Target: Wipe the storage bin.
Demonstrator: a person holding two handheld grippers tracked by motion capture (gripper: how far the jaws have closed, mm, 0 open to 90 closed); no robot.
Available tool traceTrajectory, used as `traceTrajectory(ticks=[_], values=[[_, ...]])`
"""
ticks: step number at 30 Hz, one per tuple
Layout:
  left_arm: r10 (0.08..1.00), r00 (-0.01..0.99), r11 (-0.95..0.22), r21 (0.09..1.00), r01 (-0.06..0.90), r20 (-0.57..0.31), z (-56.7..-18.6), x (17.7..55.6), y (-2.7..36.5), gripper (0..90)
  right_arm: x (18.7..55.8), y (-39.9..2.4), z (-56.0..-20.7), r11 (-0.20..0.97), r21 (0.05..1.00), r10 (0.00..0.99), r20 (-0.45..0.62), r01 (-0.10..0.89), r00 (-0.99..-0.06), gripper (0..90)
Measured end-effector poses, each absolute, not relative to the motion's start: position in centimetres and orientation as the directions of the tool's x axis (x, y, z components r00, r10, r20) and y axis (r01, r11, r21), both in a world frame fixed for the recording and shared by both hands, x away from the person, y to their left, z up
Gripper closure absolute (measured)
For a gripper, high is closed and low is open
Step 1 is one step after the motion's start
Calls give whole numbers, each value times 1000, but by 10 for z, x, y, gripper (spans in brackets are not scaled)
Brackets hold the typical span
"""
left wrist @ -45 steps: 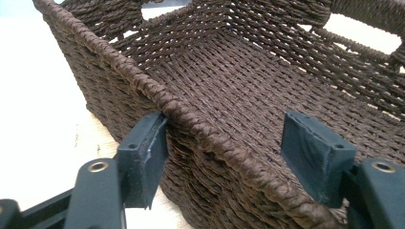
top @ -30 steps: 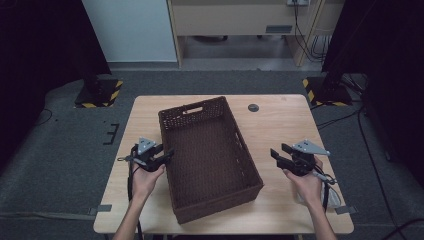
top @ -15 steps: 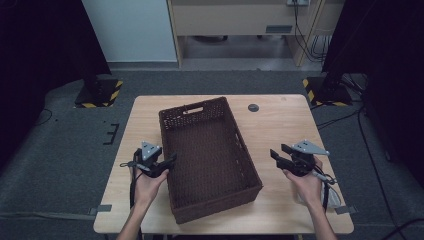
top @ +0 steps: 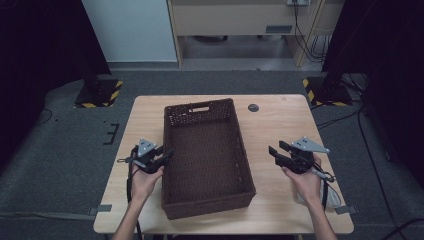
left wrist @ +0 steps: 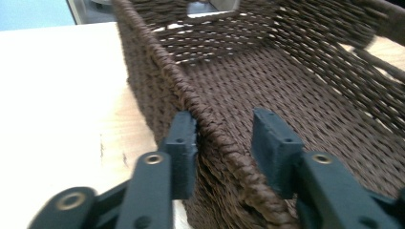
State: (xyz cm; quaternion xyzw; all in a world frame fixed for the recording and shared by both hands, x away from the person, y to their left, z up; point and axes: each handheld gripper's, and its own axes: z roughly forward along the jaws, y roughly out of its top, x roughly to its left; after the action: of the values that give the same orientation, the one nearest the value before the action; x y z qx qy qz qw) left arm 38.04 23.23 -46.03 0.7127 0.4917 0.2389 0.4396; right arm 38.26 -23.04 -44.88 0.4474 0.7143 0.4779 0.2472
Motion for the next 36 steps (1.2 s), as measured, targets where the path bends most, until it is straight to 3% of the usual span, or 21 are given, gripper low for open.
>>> traceTrajectory(ticks=[5, 6, 12, 20, 24, 28, 31, 36], values=[[913, 397, -123, 863, 489, -95, -460, 384, 234, 640, 386, -226, -447, 148, 906, 873, 69, 396, -484, 504], [922, 381, -138, 864, 484, -66, -459, 383, 234, 577, 388, -223, -446, 159, 905, 868, 62, 394, -492, 504], [928, 369, -143, 871, 471, -48, -449, 368, 235, 400, 384, -222, -444, 162, 909, 865, 57, 384, -499, 504], [930, 367, -158, 879, 450, -21, -442, 356, 230, 386, 381, -227, -446, 153, 907, 871, 64, 392, -487, 501], [927, 366, -94, 894, 437, -82, -441, 355, 229, 331, 382, -226, -448, 159, 904, 870, 61, 396, -489, 501], [927, 371, -131, 885, 446, -50, -442, 356, 225, 323, 382, -225, -448, 165, 902, 867, 60, 398, -495, 501], [924, 366, -88, 875, 476, -107, -448, 359, 221, 319, 381, -224, -448, 170, 903, 865, 55, 394, -498, 501], [928, 353, -85, 856, 510, -118, -447, 361, 220, 415, 382, -222, -448, 165, 904, 864, 60, 394, -499, 502]])
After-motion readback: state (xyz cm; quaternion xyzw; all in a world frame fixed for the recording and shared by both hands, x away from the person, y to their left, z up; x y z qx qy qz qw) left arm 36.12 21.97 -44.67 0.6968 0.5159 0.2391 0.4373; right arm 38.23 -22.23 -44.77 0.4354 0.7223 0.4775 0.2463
